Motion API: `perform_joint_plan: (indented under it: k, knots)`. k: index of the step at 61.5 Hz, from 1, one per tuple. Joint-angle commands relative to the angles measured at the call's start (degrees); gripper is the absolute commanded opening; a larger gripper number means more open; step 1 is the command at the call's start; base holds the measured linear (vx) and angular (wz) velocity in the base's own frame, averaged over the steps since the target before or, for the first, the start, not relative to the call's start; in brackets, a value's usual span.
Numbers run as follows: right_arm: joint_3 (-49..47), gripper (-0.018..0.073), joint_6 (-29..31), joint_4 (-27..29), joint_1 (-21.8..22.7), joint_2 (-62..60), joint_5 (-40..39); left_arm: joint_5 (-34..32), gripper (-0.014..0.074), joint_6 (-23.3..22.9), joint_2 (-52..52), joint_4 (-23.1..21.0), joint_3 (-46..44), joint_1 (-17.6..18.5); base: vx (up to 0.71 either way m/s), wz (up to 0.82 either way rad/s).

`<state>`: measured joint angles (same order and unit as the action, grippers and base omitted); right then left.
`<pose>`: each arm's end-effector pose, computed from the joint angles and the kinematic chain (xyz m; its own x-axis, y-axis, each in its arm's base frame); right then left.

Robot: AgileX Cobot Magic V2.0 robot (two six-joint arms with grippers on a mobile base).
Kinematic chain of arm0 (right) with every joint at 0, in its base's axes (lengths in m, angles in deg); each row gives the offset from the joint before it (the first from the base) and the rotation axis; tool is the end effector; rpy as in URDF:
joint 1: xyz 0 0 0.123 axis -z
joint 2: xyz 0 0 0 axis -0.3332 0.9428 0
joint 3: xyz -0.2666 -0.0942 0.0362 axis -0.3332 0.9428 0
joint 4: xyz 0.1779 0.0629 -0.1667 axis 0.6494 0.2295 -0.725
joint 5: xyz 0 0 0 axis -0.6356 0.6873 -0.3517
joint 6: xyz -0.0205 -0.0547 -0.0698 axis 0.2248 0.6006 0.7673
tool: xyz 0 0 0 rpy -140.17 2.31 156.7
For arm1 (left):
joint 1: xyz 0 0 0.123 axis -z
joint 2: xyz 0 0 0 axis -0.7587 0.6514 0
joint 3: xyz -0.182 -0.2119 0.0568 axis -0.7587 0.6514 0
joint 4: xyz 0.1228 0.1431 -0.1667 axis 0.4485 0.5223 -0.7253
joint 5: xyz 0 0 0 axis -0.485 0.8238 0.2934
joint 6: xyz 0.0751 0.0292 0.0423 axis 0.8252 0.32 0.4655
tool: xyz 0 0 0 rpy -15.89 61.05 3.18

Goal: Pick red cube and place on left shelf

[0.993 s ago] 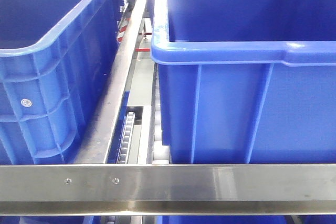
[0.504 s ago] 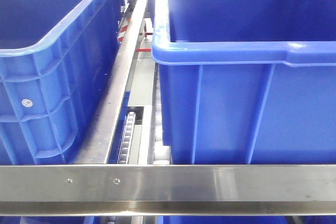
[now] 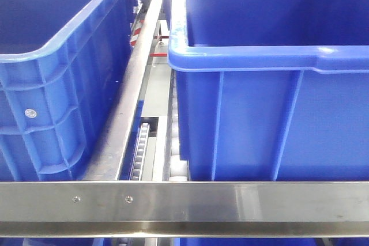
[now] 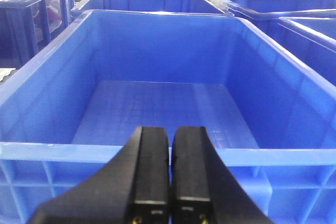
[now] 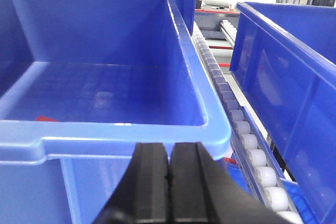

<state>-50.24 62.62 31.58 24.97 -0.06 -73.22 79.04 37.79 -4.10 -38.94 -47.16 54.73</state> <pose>0.0566 -0.0054 0.2021 0.0472 -0.0290 -0.9985 0.0969 0.9950 -0.0243 0.0559 -0.0053 0.2091 0.0668 -0.0745 -0.9950 0.1007 0.9926 -0.0676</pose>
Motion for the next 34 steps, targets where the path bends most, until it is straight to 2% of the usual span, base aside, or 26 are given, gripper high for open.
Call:
perform_joint_plan:
  k: [1, 34]
  knots:
    - [-1.5, 0.0057, 0.4, 0.1, 0.3, -1.1, -4.5, -4.7, 0.0101, 0.0, -0.7, -0.1, 1.4, 0.4, 0.00, 0.00]
    - [-1.5, 0.0057, 0.4, 0.1, 0.3, -1.1, -4.5, -4.7, 0.0101, 0.0, -0.7, -0.1, 1.4, 0.4, 0.00, 0.00]
